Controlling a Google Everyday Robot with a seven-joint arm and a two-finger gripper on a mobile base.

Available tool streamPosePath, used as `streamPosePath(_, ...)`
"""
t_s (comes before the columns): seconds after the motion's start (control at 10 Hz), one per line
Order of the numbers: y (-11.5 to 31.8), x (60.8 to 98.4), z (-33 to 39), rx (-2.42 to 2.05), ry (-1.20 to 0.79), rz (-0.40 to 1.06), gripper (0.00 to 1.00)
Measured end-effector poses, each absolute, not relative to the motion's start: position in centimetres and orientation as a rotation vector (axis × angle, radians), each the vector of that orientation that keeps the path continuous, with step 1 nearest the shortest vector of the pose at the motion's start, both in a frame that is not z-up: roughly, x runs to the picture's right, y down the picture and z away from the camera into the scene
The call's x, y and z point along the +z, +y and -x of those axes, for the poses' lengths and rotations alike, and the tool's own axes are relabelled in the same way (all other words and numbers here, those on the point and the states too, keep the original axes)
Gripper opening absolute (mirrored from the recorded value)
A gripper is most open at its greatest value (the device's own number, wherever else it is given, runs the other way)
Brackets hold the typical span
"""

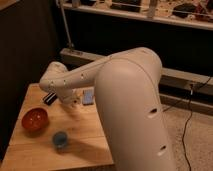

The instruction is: Stand the bottle upright

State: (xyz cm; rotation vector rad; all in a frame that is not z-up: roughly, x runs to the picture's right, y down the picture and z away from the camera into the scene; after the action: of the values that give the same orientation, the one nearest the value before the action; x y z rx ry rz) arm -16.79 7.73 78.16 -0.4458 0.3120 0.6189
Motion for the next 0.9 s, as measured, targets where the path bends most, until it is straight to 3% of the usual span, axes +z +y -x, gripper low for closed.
streamPosePath(0.4, 8.5, 76.6, 16.4, 0.641, 0.392, 0.506, 0.2)
streamPosePath(0.9, 8.9, 74.3, 17.0, 0.742, 0.518, 0.679, 0.2)
